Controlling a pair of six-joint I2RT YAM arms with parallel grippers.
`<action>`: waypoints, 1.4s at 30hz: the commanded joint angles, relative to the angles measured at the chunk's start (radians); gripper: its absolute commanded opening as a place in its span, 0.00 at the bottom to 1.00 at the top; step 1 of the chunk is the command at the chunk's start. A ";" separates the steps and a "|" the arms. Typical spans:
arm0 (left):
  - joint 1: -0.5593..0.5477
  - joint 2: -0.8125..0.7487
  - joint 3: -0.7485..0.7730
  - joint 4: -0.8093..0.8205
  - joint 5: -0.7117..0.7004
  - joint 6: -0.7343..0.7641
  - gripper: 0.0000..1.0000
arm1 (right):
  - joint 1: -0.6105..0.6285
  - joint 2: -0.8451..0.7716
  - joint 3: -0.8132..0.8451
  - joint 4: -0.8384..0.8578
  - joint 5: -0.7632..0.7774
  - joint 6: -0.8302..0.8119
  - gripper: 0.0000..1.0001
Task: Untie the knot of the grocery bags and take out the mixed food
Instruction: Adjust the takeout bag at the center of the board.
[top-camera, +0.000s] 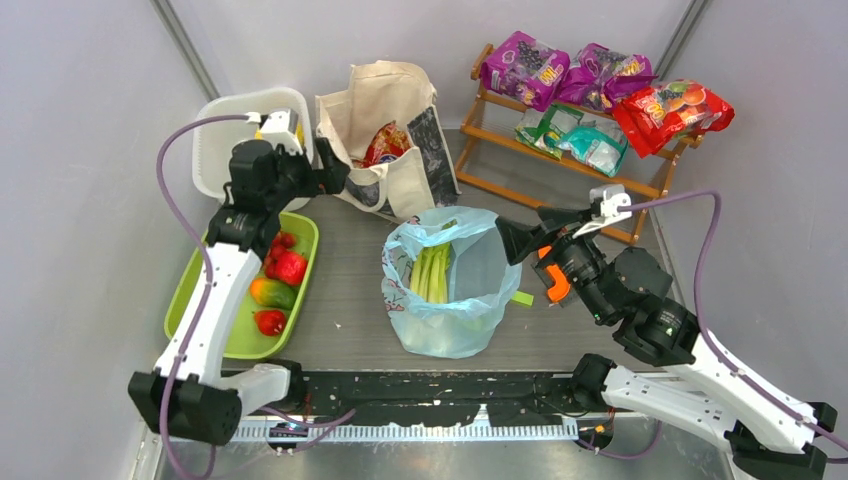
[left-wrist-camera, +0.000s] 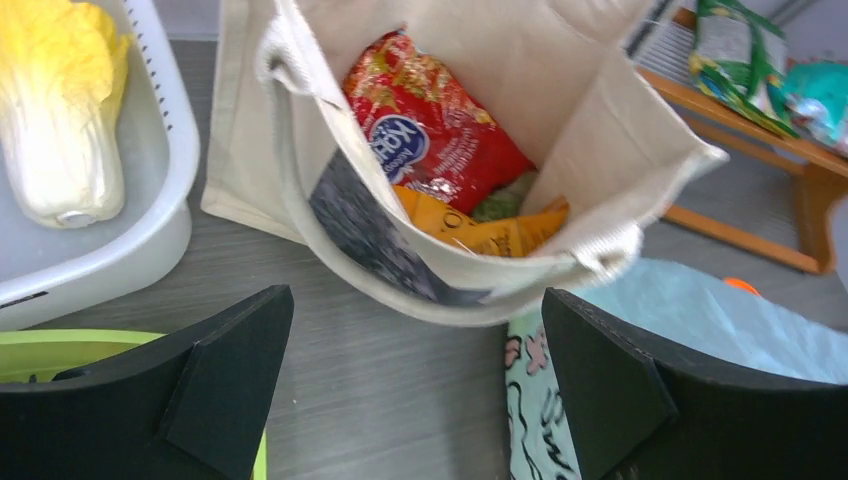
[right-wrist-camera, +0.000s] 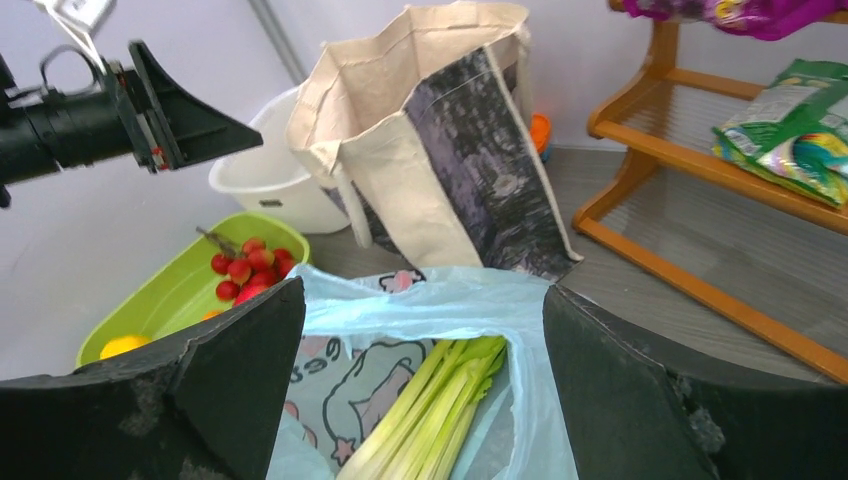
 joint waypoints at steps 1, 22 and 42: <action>-0.039 -0.137 -0.036 -0.002 0.097 0.058 1.00 | -0.003 0.008 -0.024 0.029 -0.158 -0.060 0.96; -0.602 -0.337 -0.193 -0.018 0.451 0.295 0.99 | -0.030 0.133 0.015 -0.050 -0.088 -0.014 0.95; -0.807 -0.193 -0.109 -0.007 0.378 0.306 1.00 | -0.136 0.073 -0.050 -0.083 -0.126 0.012 0.96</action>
